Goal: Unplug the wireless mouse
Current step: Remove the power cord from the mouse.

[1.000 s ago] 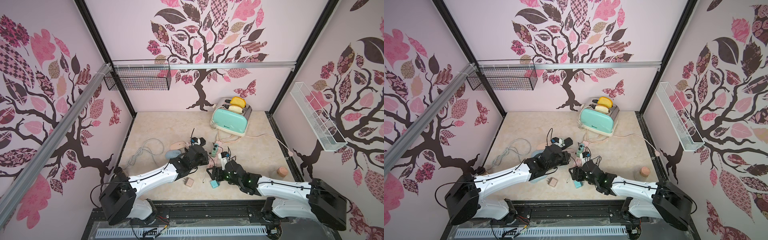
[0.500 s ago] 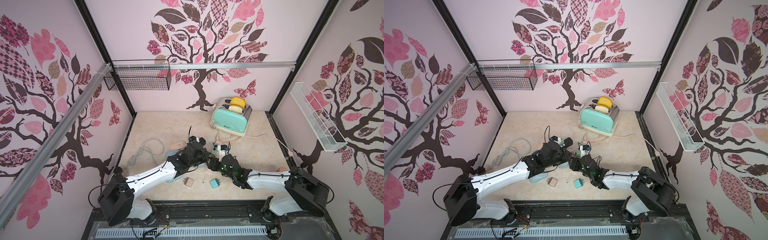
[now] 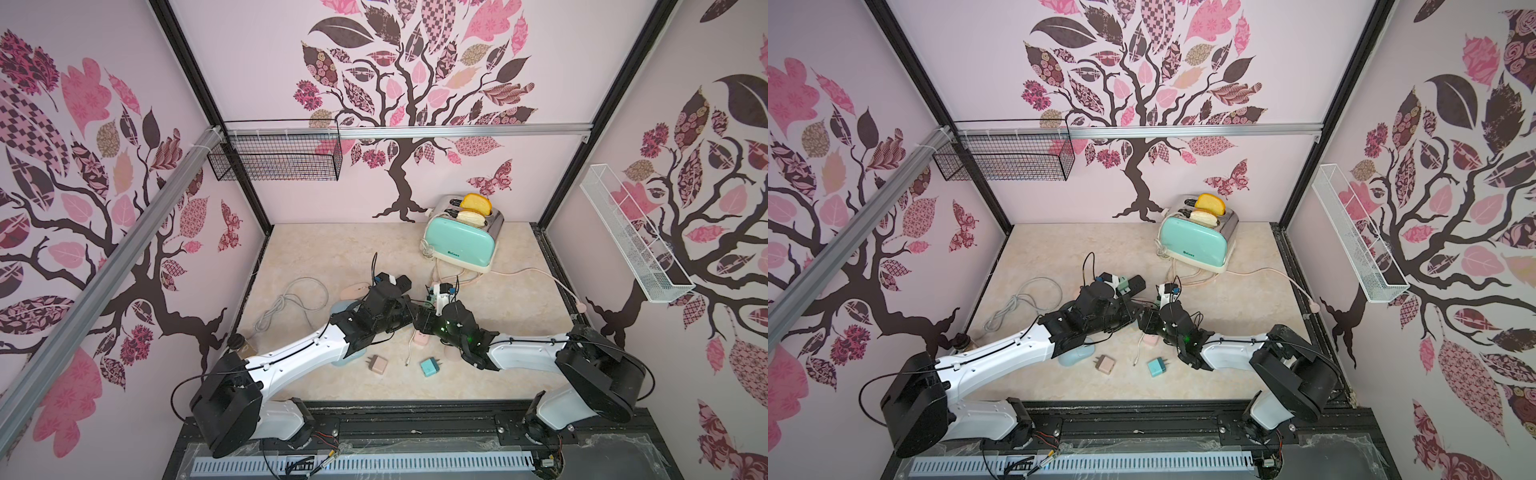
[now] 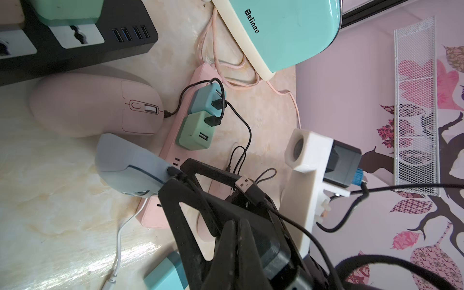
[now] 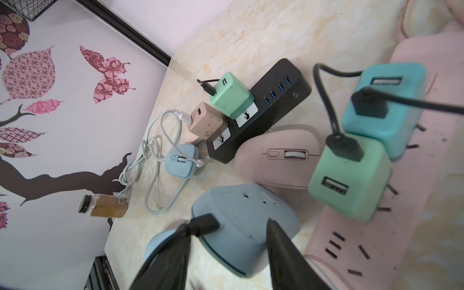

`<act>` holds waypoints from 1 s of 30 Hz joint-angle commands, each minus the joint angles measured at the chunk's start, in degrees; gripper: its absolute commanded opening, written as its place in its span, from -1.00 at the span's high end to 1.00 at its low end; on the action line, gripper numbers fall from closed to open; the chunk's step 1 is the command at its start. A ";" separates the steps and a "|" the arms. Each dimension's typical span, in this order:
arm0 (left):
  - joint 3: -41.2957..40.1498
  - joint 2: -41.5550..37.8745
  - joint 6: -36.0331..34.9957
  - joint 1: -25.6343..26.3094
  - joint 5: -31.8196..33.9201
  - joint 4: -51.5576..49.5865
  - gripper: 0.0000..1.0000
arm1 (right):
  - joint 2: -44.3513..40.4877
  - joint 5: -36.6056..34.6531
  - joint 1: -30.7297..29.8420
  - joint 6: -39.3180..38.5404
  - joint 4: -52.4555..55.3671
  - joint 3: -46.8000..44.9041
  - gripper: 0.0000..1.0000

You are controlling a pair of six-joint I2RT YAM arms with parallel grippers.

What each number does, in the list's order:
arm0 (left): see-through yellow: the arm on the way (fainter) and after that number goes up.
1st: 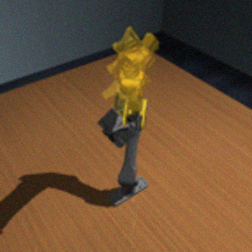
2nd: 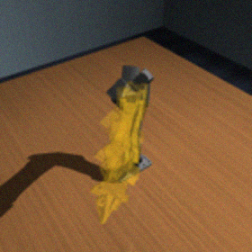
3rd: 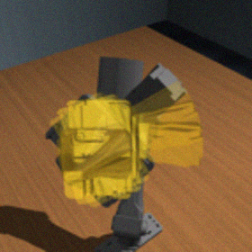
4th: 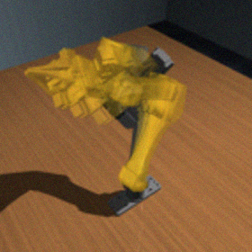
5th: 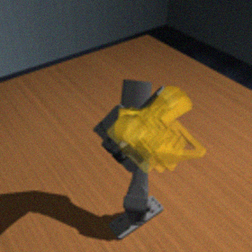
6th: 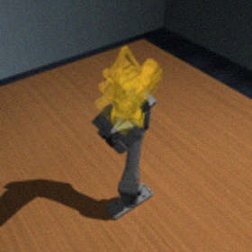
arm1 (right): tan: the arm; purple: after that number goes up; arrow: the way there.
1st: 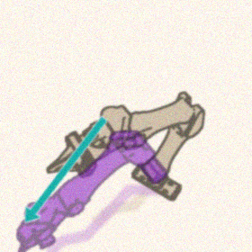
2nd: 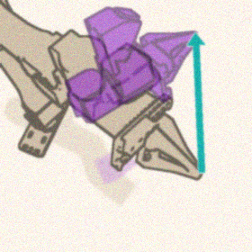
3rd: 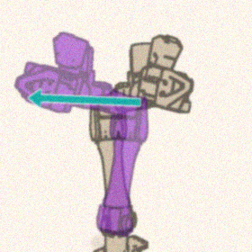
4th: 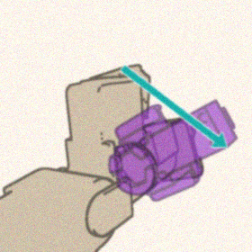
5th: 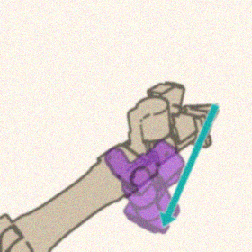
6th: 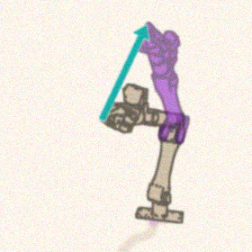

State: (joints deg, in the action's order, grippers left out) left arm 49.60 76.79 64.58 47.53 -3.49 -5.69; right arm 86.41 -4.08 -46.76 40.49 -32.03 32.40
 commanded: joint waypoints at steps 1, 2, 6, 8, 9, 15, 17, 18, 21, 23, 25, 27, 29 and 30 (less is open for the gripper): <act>-0.85 -2.05 3.15 0.22 -4.10 2.62 1.00 | -1.97 1.01 0.29 -6.28 -3.02 0.43 -0.03; -0.78 -2.48 3.32 0.11 -4.48 2.57 1.00 | -2.62 1.94 0.29 -8.01 -2.34 0.64 -0.04; 0.99 -4.78 1.57 -0.19 -4.00 -1.20 1.00 | -6.88 6.23 0.28 -14.11 2.11 0.39 -0.35; 1.28 -5.47 1.02 -0.54 -3.77 -2.21 1.00 | -9.02 7.85 0.27 -16.43 4.06 0.27 -0.41; 1.22 -5.57 1.08 -0.64 -3.64 -2.26 1.00 | -10.13 8.52 0.25 -17.36 4.88 0.01 -0.43; 1.59 -5.54 1.13 -0.64 -3.28 -1.95 1.00 | -14.22 14.31 0.27 -20.17 8.57 -0.87 -0.44; 1.72 -5.82 1.17 -0.68 -3.03 -2.10 1.00 | -15.48 15.09 0.27 -20.39 9.40 -2.18 -0.44; 1.89 -6.04 1.09 -0.68 -3.18 -2.07 1.00 | -16.12 15.07 0.27 -20.44 9.38 -2.97 -0.44; 2.33 -6.48 0.84 -0.68 -2.47 -2.73 1.00 | -18.52 18.31 0.14 -20.69 10.46 -4.74 -0.41; 2.62 -6.57 0.65 -0.68 -2.63 -3.21 1.00 | -21.15 18.09 -0.61 -20.24 10.22 -7.11 -0.42; 2.70 -6.61 0.46 -0.68 -2.72 -3.27 1.00 | -23.68 16.65 -1.68 -20.54 11.36 -8.82 -0.43; 2.38 -6.51 0.81 -0.68 -3.46 -2.83 1.00 | -25.07 14.97 -1.94 -20.48 11.38 -9.78 -0.43; 2.12 -6.31 1.58 -0.68 -4.47 -2.40 1.00 | -25.05 13.14 -1.93 -20.75 11.42 -9.43 -0.42; 2.14 -6.26 1.87 -0.60 -4.54 -2.14 1.00 | -24.49 12.53 -1.93 -21.33 11.70 -8.66 -0.42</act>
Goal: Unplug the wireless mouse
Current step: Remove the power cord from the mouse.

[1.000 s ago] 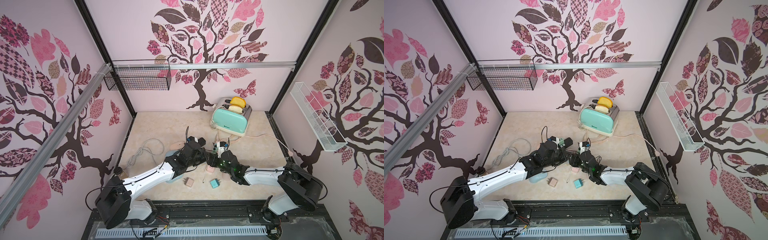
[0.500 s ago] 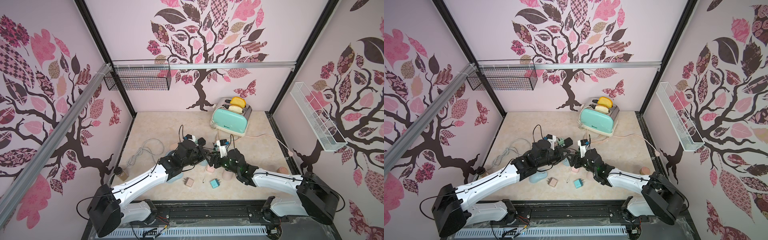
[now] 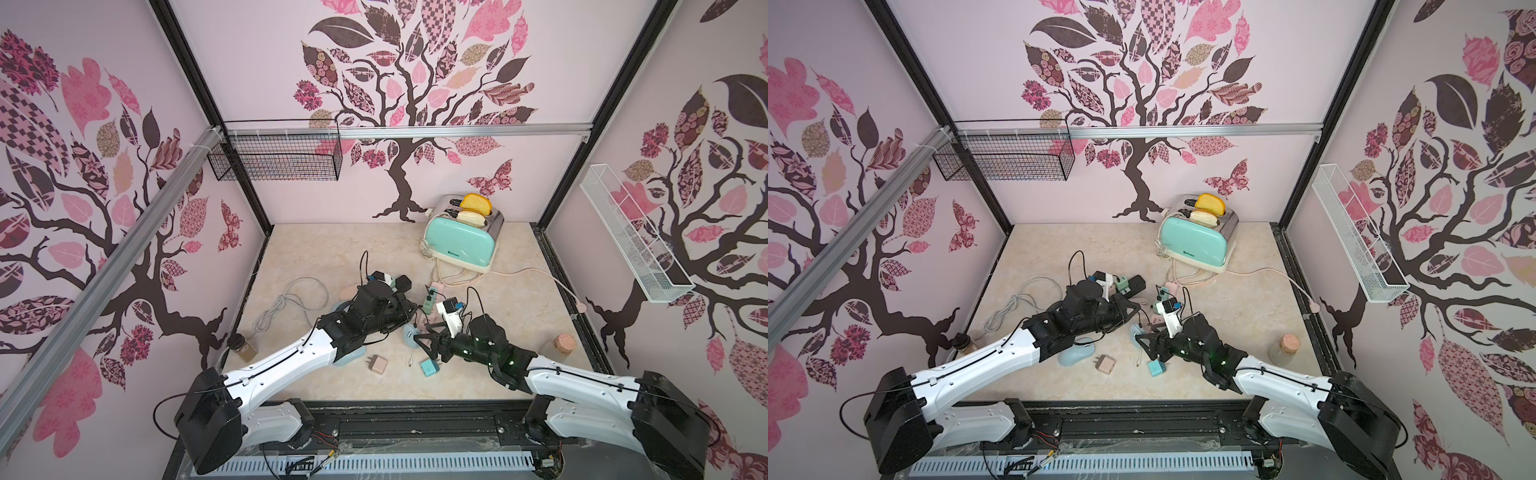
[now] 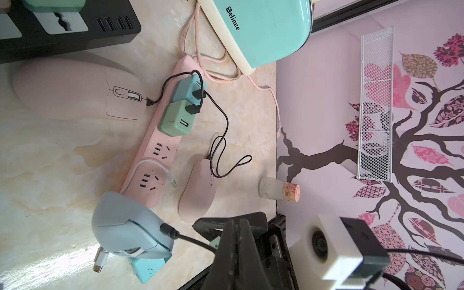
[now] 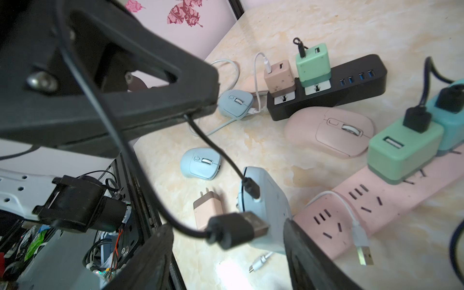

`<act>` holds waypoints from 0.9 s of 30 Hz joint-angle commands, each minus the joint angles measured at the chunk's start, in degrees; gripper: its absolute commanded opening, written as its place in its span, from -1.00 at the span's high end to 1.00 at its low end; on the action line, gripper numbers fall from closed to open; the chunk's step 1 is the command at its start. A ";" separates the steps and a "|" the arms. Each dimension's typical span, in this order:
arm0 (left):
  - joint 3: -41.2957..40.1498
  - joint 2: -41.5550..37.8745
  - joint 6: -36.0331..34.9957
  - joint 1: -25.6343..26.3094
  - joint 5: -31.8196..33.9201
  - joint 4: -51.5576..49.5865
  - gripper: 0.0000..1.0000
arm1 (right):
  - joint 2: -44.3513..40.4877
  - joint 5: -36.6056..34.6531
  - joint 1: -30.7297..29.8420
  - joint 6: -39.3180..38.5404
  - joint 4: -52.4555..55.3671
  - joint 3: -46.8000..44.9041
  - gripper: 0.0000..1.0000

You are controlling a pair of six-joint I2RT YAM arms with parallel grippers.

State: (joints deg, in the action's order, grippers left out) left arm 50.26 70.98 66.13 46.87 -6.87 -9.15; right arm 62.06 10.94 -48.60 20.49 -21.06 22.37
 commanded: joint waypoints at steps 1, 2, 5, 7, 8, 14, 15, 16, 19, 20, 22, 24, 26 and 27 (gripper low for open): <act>1.46 -0.45 0.52 0.24 -1.13 1.33 1.00 | 0.72 -2.77 -0.09 -1.84 0.84 2.27 -0.41; 1.41 -0.56 0.55 0.36 -1.04 1.37 1.00 | 1.52 -3.50 -0.09 -1.99 0.74 2.88 -0.41; 1.35 -1.05 0.67 0.83 -0.82 1.21 1.00 | 4.37 -5.46 -0.09 -2.97 -0.37 4.96 -0.38; 1.38 -1.35 0.75 1.16 -0.65 1.15 1.00 | 6.22 -5.96 -0.09 -3.33 -1.79 6.41 -0.32; 1.41 -1.44 0.76 1.24 -0.57 1.08 1.00 | 6.99 -5.74 -0.09 -3.64 -2.05 7.21 -0.27; 1.25 -1.90 1.24 1.38 -0.69 0.90 1.00 | 9.48 -6.82 -0.09 -3.63 -3.75 8.91 0.11; 1.23 -1.88 1.36 1.38 -0.68 0.89 1.00 | 9.63 -7.03 -0.01 -3.45 -4.13 8.83 0.22; 1.11 -2.03 1.45 1.38 -0.73 0.89 1.00 | 9.87 -7.09 0.00 -3.35 -3.98 9.01 0.33; 0.66 -2.22 1.55 1.38 -0.22 1.23 1.00 | 10.10 -6.53 -0.03 -2.79 -3.62 9.12 0.67; 0.55 -2.30 1.59 1.38 0.23 1.28 1.00 | 9.97 -6.34 0.00 -2.58 -3.57 9.06 0.78; 0.11 -2.59 1.54 1.30 1.05 1.73 0.82 | 9.92 -6.65 0.08 -1.42 -3.20 8.98 1.00; 0.03 -2.88 0.98 1.30 1.53 1.67 0.16 | 10.09 -6.65 0.21 0.13 -2.36 9.08 1.00; 0.11 -3.41 -0.40 1.18 2.57 0.91 -0.24 | 9.96 -5.89 0.43 2.20 -2.63 8.78 1.00; -0.05 -3.89 -1.21 1.13 3.13 0.34 -0.33 | 9.83 -5.91 0.57 3.20 -2.35 8.63 1.00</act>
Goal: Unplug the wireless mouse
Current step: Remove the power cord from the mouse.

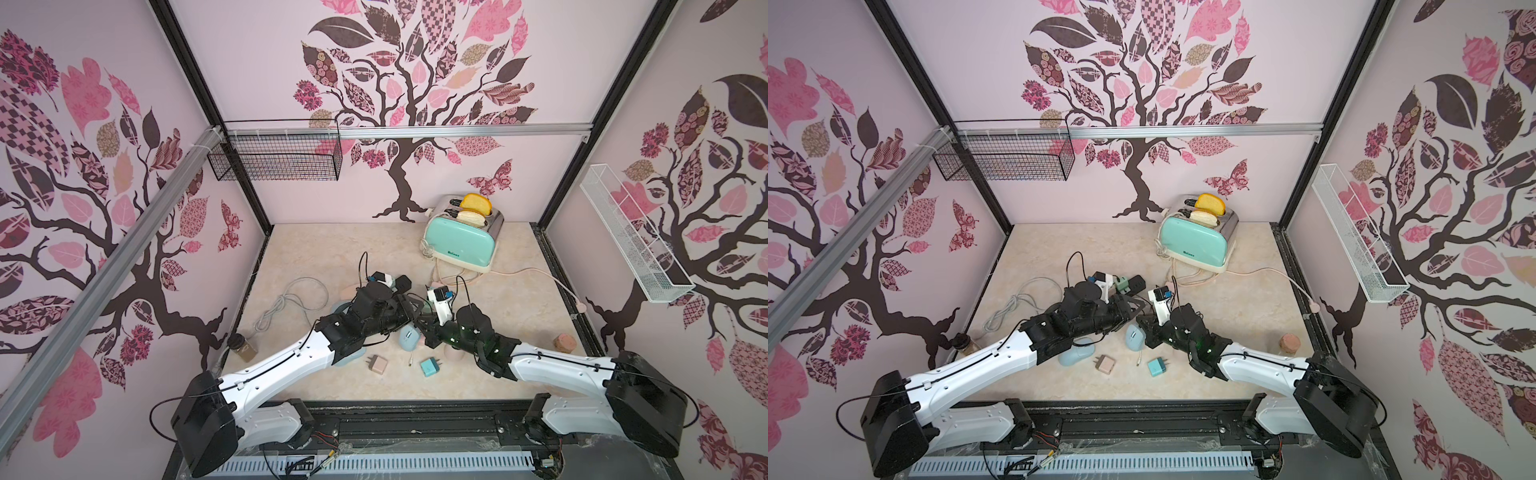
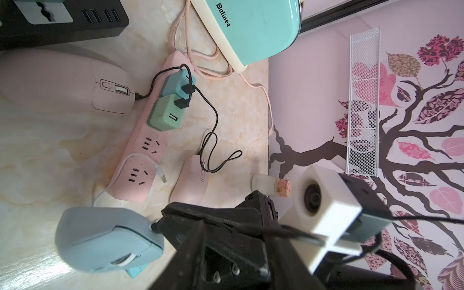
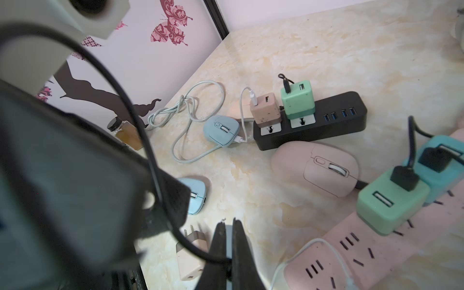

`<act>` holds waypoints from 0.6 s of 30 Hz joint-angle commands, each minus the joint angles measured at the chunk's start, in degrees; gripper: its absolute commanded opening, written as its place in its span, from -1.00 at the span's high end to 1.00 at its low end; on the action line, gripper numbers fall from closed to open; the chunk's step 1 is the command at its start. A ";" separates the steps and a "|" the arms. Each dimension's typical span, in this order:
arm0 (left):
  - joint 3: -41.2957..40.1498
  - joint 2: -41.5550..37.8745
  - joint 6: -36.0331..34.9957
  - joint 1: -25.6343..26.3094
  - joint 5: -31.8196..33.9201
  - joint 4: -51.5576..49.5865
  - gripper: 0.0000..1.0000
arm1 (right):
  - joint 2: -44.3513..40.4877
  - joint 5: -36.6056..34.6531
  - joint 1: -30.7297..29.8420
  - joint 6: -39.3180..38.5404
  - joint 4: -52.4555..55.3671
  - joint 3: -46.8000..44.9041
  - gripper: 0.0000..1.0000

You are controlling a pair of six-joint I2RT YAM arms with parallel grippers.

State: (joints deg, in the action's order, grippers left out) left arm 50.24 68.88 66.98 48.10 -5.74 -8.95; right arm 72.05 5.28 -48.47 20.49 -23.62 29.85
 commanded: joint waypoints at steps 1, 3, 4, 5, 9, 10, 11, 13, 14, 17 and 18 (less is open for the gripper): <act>-0.29 -2.33 -3.06 -0.12 2.87 -0.57 -0.39 | -0.16 0.07 0.77 4.20 1.52 1.51 1.00; -1.15 -3.78 -4.62 -0.71 4.31 -2.38 -0.44 | -0.16 1.05 1.71 6.21 2.04 1.19 1.00; -2.10 -5.02 -6.03 -0.87 5.20 -2.58 -0.47 | -0.37 1.49 2.22 7.11 3.08 1.27 1.00; -3.14 -6.21 -7.04 -1.05 6.08 -3.07 -0.50 | -0.58 1.79 2.57 7.82 3.50 1.19 1.00; -8.95 -12.30 -14.77 -1.25 8.83 -4.72 -0.58 | -2.27 1.32 3.44 10.40 9.92 3.55 1.00; -11.25 -13.72 -17.65 -1.25 8.26 -3.61 -0.59 | -2.75 1.76 3.63 11.08 11.22 4.30 1.00; -13.36 -14.92 -18.73 -0.83 8.87 -3.00 -0.60 | -3.11 2.01 3.76 11.59 12.36 5.01 1.00; -19.46 -16.90 -21.63 2.30 9.66 5.31 -0.66 | -3.28 3.02 4.19 12.83 15.45 7.01 1.00; -21.04 -17.03 -23.07 4.19 10.56 7.50 -0.69 | -3.17 3.80 4.33 13.33 16.39 7.72 1.00; -22.90 -16.08 -28.68 10.25 15.48 11.67 -0.74 | -2.88 5.60 4.60 14.54 19.53 10.09 1.00; -23.62 -15.58 -29.52 10.93 16.15 13.17 -0.75 | -2.80 6.13 4.68 15.07 20.46 10.67 1.00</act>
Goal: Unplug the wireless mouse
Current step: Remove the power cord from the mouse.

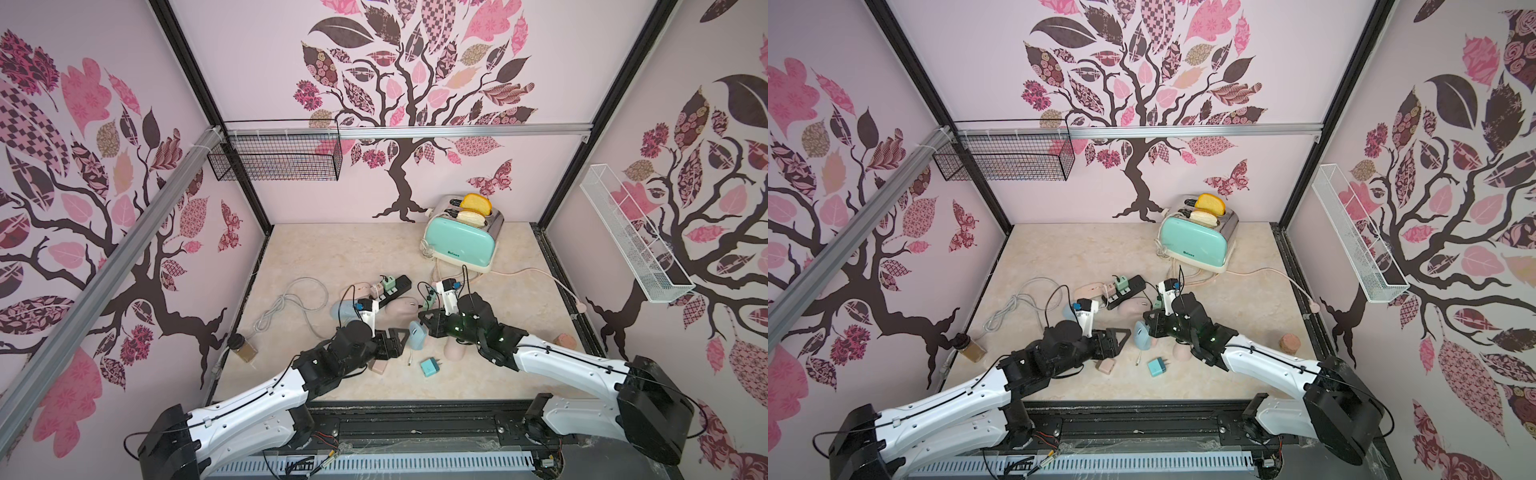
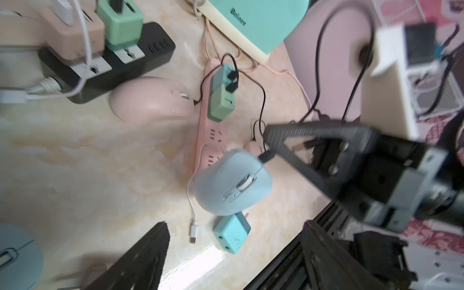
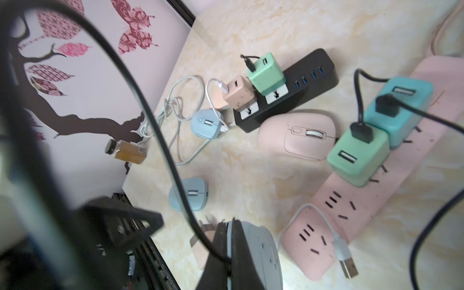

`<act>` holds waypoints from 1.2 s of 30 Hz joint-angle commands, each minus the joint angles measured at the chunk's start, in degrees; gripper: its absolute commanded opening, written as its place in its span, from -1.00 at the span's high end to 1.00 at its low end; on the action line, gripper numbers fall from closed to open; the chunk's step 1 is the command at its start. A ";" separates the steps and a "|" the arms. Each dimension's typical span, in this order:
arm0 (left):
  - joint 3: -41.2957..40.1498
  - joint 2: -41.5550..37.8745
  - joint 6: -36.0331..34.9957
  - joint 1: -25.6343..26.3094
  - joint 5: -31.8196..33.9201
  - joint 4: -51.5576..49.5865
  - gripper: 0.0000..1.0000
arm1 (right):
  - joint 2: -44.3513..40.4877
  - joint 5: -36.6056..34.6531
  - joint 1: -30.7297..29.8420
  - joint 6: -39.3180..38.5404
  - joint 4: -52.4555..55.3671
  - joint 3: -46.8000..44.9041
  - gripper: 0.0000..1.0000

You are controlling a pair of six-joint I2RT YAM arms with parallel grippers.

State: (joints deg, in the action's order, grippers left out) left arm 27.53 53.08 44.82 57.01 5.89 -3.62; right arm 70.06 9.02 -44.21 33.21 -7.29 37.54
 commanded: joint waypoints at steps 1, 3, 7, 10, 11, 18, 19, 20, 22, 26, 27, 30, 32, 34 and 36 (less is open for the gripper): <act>-1.97 0.51 -7.97 2.00 4.26 9.94 -0.77 | -0.88 3.19 0.51 2.99 4.38 3.31 1.00; -3.57 1.32 -9.34 2.17 3.56 15.01 -0.79 | -0.79 4.63 0.52 4.05 5.00 3.97 1.00; -2.58 3.75 -14.20 5.28 7.05 16.66 -0.96 | -0.89 6.75 0.49 5.80 4.11 4.07 1.00; -0.75 5.96 -18.19 7.79 11.43 14.95 -0.96 | -0.80 9.13 0.55 6.95 3.86 4.34 1.00; -0.20 6.58 -18.01 7.87 12.41 13.87 -0.95 | -0.94 9.74 0.52 7.26 3.87 4.43 1.00; -0.24 8.21 -19.25 7.94 12.80 13.29 -0.96 | -1.17 14.40 0.63 8.55 5.04 5.85 1.00; -0.12 8.68 -19.50 7.96 12.32 13.29 -0.96 | -1.07 14.83 0.64 9.18 4.21 5.75 1.00; 0.13 9.11 -19.55 7.98 12.22 12.41 -0.95 | -1.15 14.98 0.70 9.71 3.60 5.48 1.00; 0.26 10.18 -19.37 8.13 11.78 11.45 -0.92 | -1.57 14.96 0.70 10.00 3.28 5.57 1.00; 0.08 11.26 -18.83 8.48 12.46 11.27 -0.75 | -1.52 15.83 0.79 10.37 3.76 6.78 1.00; -0.02 11.10 -19.05 8.50 12.39 11.35 -0.65 | -1.34 15.73 0.79 10.49 3.92 6.88 1.00; -0.35 9.94 -19.47 8.59 12.39 10.88 -0.14 | -0.92 14.83 0.79 10.22 4.31 6.93 1.00; -0.61 9.45 -19.57 8.58 12.34 10.32 0.16 | -0.31 14.91 0.88 10.14 4.26 7.01 1.00; -1.04 9.35 -19.34 8.57 12.10 9.95 0.63 | 0.67 14.62 0.96 10.16 4.32 7.15 1.00; -1.41 9.24 -18.51 8.70 12.17 9.28 1.00 | 1.53 14.05 1.66 10.31 4.38 7.31 1.00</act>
State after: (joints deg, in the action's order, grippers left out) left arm 26.72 63.09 25.63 65.76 17.50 7.09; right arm 70.50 23.62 -43.55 43.13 -2.26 42.61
